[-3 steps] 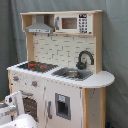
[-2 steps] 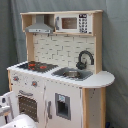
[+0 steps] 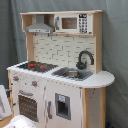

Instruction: Play with the kitchen

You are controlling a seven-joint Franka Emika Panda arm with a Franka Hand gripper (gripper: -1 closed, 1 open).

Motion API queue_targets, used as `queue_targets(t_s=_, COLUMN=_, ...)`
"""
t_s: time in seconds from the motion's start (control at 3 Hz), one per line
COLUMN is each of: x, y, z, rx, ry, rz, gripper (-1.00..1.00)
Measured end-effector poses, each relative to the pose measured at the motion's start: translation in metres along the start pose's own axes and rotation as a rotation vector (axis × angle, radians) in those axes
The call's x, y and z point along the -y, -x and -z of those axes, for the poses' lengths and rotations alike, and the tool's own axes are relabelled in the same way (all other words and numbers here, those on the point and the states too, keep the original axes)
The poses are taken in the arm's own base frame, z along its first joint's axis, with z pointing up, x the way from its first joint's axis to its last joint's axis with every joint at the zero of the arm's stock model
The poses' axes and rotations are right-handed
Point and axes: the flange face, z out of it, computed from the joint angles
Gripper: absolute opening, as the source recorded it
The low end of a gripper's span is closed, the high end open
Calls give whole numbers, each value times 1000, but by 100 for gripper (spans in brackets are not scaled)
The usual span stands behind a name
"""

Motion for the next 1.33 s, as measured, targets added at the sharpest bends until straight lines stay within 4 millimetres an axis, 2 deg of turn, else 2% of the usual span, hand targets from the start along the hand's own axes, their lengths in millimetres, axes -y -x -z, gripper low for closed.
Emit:
queue_targets(t_s=0.33, x=-29, y=-17, z=22, rx=-40, ry=28, rz=37, gripper=100)
queue_targets(t_s=0.67, x=-40, y=-30, z=24, rx=-88, ry=70, rz=109, gripper=100)
queue_targets(t_s=1.33, x=-22, y=-57, z=-16, rx=-128, ry=71, rz=175, gripper=100)
